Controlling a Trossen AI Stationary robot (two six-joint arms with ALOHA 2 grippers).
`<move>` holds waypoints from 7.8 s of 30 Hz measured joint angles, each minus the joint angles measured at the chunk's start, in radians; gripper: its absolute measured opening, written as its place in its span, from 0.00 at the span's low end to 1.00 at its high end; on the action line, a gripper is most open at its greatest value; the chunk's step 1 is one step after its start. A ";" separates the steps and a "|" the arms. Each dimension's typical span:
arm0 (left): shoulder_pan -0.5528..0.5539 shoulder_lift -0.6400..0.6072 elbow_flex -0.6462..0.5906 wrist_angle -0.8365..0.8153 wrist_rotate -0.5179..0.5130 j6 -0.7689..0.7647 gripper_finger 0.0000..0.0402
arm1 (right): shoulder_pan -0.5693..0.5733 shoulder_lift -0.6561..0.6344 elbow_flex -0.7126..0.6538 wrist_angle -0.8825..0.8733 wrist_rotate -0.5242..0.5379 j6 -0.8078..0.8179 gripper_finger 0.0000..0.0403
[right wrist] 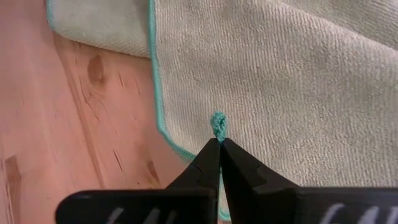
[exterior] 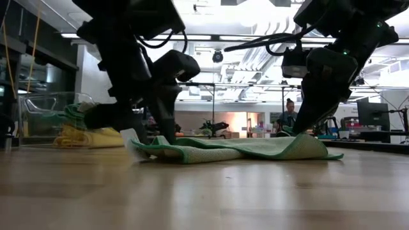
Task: Fold microfiber towels
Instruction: Fold the green towel
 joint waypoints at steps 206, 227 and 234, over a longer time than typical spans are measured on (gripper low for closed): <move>0.222 -0.109 0.003 -0.375 -0.460 0.346 0.00 | -0.400 -0.169 0.019 -0.289 0.208 0.231 0.00; 0.236 -0.109 0.003 -0.403 -0.524 0.462 0.18 | -0.400 -0.169 0.019 -0.290 0.247 0.211 0.12; 0.269 -0.109 0.003 -0.441 -0.492 0.488 0.29 | -0.450 -0.169 0.019 -0.280 0.251 0.209 0.31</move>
